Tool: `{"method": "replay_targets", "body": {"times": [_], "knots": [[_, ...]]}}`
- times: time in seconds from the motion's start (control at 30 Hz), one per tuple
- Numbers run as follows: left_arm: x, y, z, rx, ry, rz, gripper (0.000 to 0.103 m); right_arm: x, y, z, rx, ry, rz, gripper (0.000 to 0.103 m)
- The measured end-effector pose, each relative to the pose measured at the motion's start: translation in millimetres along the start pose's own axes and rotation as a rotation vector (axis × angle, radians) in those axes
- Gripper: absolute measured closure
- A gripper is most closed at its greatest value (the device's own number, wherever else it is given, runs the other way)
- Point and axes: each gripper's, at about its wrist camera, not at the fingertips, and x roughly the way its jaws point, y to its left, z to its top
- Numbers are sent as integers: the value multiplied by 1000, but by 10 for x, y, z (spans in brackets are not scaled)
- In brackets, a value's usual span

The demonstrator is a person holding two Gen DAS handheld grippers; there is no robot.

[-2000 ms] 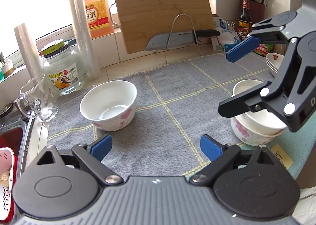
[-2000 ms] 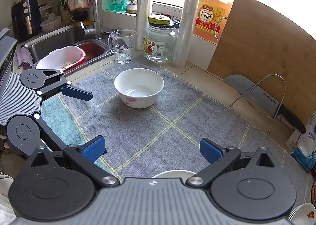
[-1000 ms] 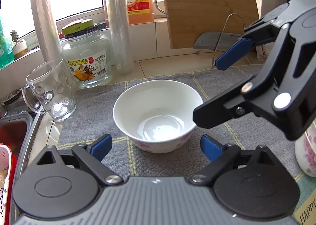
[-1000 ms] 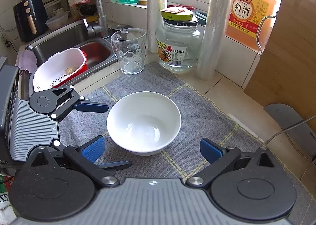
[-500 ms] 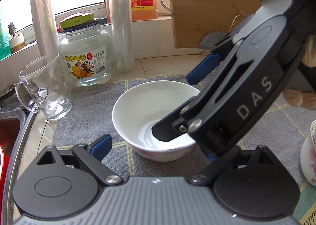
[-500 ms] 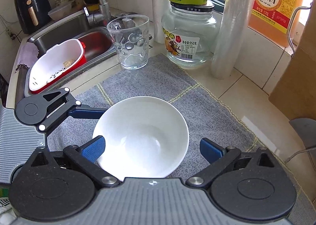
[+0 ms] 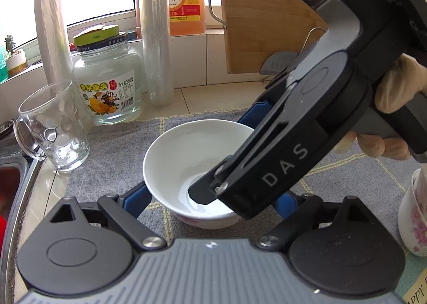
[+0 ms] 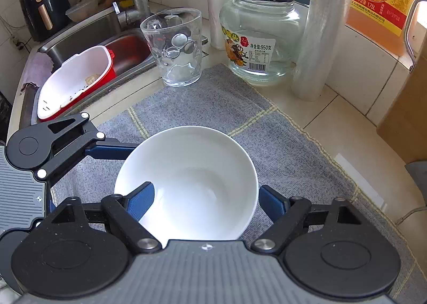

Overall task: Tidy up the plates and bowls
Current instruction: 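Lift the pink-flower bowl with the right gripper and carry it over the bowl stack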

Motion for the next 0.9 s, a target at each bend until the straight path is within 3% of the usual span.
{"method": "replay_targets", "body": {"times": [0.9], "knots": [[-41,10,-53,17,-19,-9,10,10,-173,62,90,-16,49,22]]}}
